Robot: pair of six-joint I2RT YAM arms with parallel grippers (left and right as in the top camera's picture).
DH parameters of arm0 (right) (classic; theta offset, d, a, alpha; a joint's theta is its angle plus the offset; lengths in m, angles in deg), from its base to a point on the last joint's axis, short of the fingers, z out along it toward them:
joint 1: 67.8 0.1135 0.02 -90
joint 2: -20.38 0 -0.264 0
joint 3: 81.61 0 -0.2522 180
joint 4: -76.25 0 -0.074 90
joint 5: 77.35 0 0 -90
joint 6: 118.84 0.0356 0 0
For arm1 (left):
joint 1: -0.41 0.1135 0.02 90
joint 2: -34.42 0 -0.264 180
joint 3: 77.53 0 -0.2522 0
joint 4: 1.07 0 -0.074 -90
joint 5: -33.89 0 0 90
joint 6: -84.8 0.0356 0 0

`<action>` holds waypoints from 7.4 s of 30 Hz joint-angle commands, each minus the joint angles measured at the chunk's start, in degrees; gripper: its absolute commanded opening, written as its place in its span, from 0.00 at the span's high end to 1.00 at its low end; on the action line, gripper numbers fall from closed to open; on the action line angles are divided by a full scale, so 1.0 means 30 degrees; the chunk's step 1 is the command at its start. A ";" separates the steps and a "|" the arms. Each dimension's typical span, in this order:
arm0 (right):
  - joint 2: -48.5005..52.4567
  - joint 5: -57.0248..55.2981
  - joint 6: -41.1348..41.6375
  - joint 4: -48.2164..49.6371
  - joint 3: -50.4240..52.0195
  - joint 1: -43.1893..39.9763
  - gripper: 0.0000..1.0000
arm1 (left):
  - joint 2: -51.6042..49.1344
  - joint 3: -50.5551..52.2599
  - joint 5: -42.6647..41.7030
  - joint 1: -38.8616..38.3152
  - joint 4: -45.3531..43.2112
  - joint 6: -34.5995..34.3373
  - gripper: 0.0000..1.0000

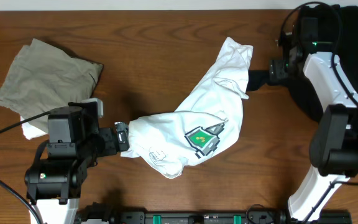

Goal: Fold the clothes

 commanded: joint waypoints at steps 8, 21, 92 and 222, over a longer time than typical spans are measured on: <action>0.2164 -0.0401 -0.0386 0.0204 0.0109 -0.1071 0.18 | 0.0029 -0.0357 -0.0182 -0.0080 0.0044 0.0306 0.02; 0.3432 -0.0182 -0.0160 0.0488 0.0109 -0.1180 0.31 | 0.0029 -0.0357 -0.0189 -0.0080 0.0044 0.0306 0.02; -0.4925 0.8575 0.0124 -1.0120 -0.1086 -0.1792 0.53 | -0.3497 0.0685 -0.3694 -0.0590 0.0954 -0.1341 0.02; -0.4561 0.2025 0.7701 1.1271 1.2182 0.8954 0.43 | -1.4090 -0.6972 0.1676 -0.2506 -0.1071 -0.2076 0.13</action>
